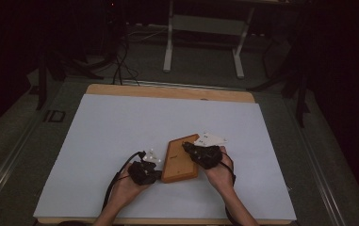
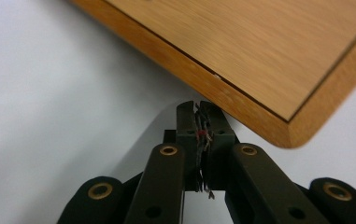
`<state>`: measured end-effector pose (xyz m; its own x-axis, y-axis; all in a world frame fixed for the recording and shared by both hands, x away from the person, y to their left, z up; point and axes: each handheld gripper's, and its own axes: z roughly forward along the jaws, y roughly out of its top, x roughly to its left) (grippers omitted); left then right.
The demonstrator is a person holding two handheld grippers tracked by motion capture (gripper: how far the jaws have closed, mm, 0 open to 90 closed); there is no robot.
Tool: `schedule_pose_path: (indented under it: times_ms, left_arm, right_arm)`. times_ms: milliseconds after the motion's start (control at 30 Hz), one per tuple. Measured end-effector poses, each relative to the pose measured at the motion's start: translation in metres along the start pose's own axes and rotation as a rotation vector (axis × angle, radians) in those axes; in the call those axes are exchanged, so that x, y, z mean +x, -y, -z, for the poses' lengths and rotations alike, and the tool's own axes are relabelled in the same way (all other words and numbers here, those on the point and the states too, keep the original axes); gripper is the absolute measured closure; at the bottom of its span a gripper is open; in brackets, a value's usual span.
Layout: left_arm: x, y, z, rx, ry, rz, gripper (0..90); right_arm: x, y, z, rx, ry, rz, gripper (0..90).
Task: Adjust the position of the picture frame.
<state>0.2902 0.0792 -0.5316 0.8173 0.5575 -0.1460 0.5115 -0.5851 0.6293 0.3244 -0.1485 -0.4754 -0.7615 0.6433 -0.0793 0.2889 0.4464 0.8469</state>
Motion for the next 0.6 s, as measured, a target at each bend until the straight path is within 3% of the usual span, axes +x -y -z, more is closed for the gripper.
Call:
schedule_pose_path:
  times_ms: [133,267,600]
  left_arm:
    - [-0.007,-0.003,-0.006,-0.009,0.034,-0.018,86.9]
    - [-0.010,-0.005,-0.008,-0.011,0.033,-0.021,86.9]
    - [-0.010,-0.007,-0.008,0.006,0.051,-0.033,86.2]
  right_arm:
    - [-0.008,0.008,0.005,0.012,-0.006,-0.033,84.1]
    - [-0.014,0.016,0.006,0.024,-0.003,-0.075,84.1]
    - [-0.024,0.030,0.003,0.046,0.000,-0.124,84.1]
